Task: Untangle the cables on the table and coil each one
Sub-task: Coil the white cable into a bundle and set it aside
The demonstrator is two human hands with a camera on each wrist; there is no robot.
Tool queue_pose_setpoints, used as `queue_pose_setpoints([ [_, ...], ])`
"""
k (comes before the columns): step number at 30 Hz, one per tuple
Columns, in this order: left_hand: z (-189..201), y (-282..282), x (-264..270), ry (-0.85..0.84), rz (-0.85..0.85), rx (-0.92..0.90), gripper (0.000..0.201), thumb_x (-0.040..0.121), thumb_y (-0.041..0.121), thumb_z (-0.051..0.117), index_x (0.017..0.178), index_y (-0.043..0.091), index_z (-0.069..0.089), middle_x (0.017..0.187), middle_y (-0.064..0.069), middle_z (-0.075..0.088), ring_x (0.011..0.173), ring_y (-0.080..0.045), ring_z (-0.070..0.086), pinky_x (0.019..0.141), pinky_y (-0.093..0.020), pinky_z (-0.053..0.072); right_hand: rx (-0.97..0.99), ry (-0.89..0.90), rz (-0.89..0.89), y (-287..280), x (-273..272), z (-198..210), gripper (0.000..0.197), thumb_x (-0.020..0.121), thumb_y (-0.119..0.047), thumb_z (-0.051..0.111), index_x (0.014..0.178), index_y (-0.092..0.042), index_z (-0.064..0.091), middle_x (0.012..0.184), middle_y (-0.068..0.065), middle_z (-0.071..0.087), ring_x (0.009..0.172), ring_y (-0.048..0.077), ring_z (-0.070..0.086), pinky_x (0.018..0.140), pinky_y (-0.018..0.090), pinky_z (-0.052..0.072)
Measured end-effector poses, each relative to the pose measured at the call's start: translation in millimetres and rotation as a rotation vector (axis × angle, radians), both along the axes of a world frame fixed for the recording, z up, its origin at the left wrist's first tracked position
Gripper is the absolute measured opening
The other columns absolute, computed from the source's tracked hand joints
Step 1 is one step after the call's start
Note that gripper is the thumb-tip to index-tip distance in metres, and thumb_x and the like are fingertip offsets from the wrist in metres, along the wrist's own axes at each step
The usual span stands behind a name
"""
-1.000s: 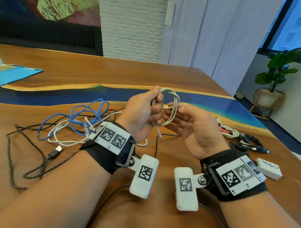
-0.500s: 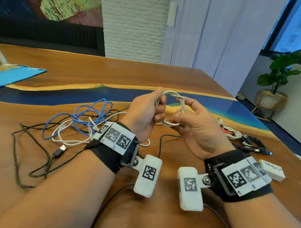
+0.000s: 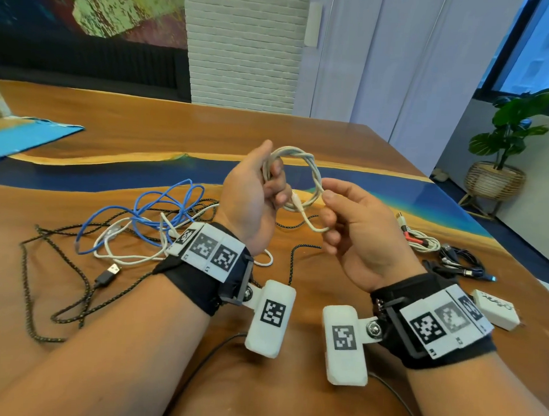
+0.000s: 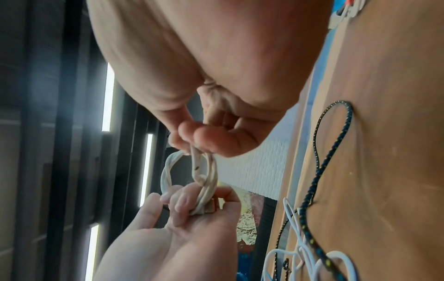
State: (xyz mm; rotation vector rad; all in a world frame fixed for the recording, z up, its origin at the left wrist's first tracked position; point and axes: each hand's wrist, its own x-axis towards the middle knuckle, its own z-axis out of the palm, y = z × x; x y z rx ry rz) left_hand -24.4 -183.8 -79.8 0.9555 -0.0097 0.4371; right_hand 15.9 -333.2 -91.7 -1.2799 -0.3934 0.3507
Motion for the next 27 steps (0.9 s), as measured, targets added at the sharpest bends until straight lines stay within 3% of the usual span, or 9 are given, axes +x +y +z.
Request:
queue_pose_setpoints([
  [6, 0, -3, -1, -0.054, 0.010, -0.115, 0.043, 0.098, 0.007, 0.046, 0.057, 0.020, 0.052, 0.060, 0.000, 0.024, 0.058, -0.018, 0.039, 0.068, -0.035, 0.041, -0.160, -0.125, 0.018, 0, 3, -3, 0.007, 0.101, -0.008, 0.059, 0.095, -0.009, 0.062, 0.067, 0.007, 0.065, 0.052, 0.015, 0.050, 0.046, 0.026, 0.044],
  [9, 1, -1, 0, -0.053, 0.035, -0.133, 0.050, 0.093, -0.001, 0.044, 0.049, 0.022, 0.051, 0.061, -0.002, 0.022, 0.060, -0.019, 0.043, 0.081, -0.040, 0.044, -0.258, -0.149, 0.091, -6, 6, -2, 0.006, 0.099, -0.010, 0.062, 0.094, -0.008, 0.065, 0.060, 0.004, 0.058, 0.047, 0.016, 0.042, 0.045, 0.027, 0.041],
  [11, 0, 0, 1, -0.041, 0.053, -0.125, 0.047, 0.096, 0.001, 0.045, 0.052, 0.020, 0.047, 0.063, -0.003, 0.020, 0.062, -0.021, 0.044, 0.082, -0.040, 0.045, -0.262, -0.134, 0.101, -8, 7, -1, 0.008, 0.099, -0.013, 0.062, 0.095, -0.008, 0.066, 0.057, 0.003, 0.053, 0.045, 0.015, 0.038, 0.043, 0.026, 0.039],
  [14, 0, 0, 2, -0.013, 0.015, -0.135, 0.046, 0.102, 0.010, 0.045, 0.057, 0.017, 0.048, 0.064, -0.005, 0.029, 0.075, -0.027, 0.057, 0.089, -0.041, 0.048, -0.250, -0.177, 0.017, -6, 7, -3, 0.010, 0.100, -0.012, 0.062, 0.094, -0.007, 0.068, 0.068, 0.009, 0.066, 0.053, 0.018, 0.053, 0.047, 0.028, 0.048],
  [17, -3, -3, 3, 0.019, -0.041, -0.177, 0.045, 0.106, 0.018, 0.042, 0.061, 0.015, 0.046, 0.072, -0.007, 0.042, 0.097, -0.032, 0.065, 0.093, -0.039, 0.048, -0.244, -0.198, -0.046, 0, 7, -11, 0.008, 0.098, -0.007, 0.064, 0.095, -0.004, 0.071, 0.087, 0.015, 0.073, 0.073, 0.022, 0.071, 0.060, 0.030, 0.059],
  [20, -4, -4, 3, 0.021, -0.079, -0.228, 0.041, 0.107, 0.021, 0.041, 0.066, 0.016, 0.039, 0.080, -0.008, 0.038, 0.114, -0.032, 0.058, 0.083, -0.036, 0.057, -0.123, -0.147, -0.124, 6, 9, -15, 0.010, 0.096, -0.002, 0.066, 0.091, -0.004, 0.074, 0.087, 0.015, 0.073, 0.081, 0.025, 0.074, 0.072, 0.032, 0.062],
  [22, -2, -7, 3, 0.011, -0.096, -0.272, 0.043, 0.107, 0.021, 0.040, 0.065, 0.016, 0.039, 0.081, -0.008, 0.036, 0.120, -0.033, 0.054, 0.087, -0.037, 0.055, -0.024, -0.094, -0.136, 10, 8, -17, 0.010, 0.096, -0.001, 0.065, 0.097, -0.001, 0.075, 0.094, 0.020, 0.074, 0.087, 0.027, 0.074, 0.081, 0.034, 0.062],
  [24, -1, -8, 1, 0.016, -0.088, -0.269, 0.043, 0.107, 0.019, 0.040, 0.064, 0.016, 0.038, 0.078, -0.006, 0.037, 0.123, -0.032, 0.060, 0.094, -0.037, 0.050, 0.054, -0.035, -0.124, 13, 5, -18, 0.013, 0.096, -0.001, 0.062, 0.102, 0.002, 0.074, 0.102, 0.023, 0.073, 0.092, 0.028, 0.072, 0.083, 0.033, 0.062],
  [27, 0, -10, -1, 0.031, -0.022, -0.204, 0.040, 0.106, 0.016, 0.042, 0.066, 0.015, 0.041, 0.072, -0.003, 0.039, 0.108, -0.029, 0.069, 0.089, -0.036, 0.049, 0.102, 0.012, -0.135, 17, 3, -18, 0.015, 0.097, -0.002, 0.061, 0.106, 0.003, 0.073, 0.107, 0.025, 0.072, 0.094, 0.027, 0.071, 0.084, 0.032, 0.062],
])
